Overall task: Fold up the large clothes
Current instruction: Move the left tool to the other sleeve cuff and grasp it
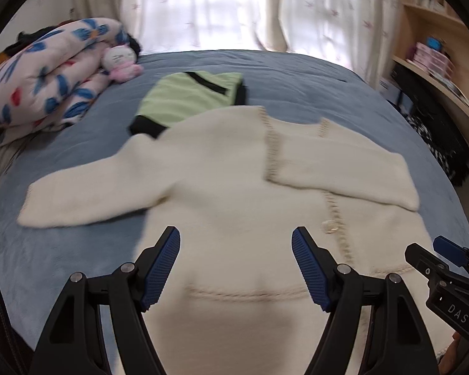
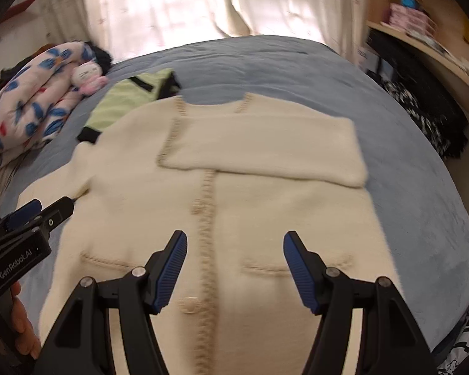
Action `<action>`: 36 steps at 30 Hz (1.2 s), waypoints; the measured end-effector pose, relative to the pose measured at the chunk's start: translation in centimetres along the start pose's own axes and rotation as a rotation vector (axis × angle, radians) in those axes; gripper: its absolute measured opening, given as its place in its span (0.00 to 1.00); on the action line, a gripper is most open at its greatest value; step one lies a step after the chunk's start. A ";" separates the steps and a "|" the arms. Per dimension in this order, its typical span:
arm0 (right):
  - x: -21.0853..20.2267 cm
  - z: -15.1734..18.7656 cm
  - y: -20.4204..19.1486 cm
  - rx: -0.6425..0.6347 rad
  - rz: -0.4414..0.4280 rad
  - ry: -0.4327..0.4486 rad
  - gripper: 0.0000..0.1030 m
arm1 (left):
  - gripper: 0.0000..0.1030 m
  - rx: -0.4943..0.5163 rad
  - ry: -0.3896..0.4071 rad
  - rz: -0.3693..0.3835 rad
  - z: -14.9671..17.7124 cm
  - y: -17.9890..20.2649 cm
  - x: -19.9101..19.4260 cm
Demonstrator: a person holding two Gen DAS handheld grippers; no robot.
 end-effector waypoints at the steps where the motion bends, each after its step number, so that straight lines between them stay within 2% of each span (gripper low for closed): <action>1: -0.1 0.0 -1.2 -0.020 -0.006 0.006 0.63 | 0.71 -0.008 0.004 -0.010 0.1 -0.9 -0.2; 10: -0.6 -0.7 -10.1 -0.170 -0.038 0.057 0.63 | 0.71 -0.110 0.043 -0.100 0.8 -11.3 -1.8; 16: 0.2 -1.7 -15.0 -0.195 -0.069 0.103 0.63 | 0.71 -0.201 0.029 -0.157 1.8 -18.6 -0.9; 25: 4.5 -3.1 -22.0 -0.221 -0.112 0.104 0.63 | 0.71 -0.335 -0.029 -0.223 3.1 -28.5 3.5; 30: 7.6 -3.1 -24.9 -0.252 -0.115 0.069 0.62 | 0.71 -0.445 -0.063 -0.205 3.9 -34.0 7.0; 36: 10.9 -2.5 -26.5 -0.281 -0.112 0.008 0.62 | 0.71 -0.634 -0.119 -0.178 6.1 -40.5 11.4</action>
Point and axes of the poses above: each gripper's, at about its wrist camera, not at the fingertips, and x roughly the way its jaws point, y to its right, z to its underside, the point moved 5 cm from there along x, roughly the way its jaws point, and after that the axes turned 2 degrees about -z, right-handed, at the moved point
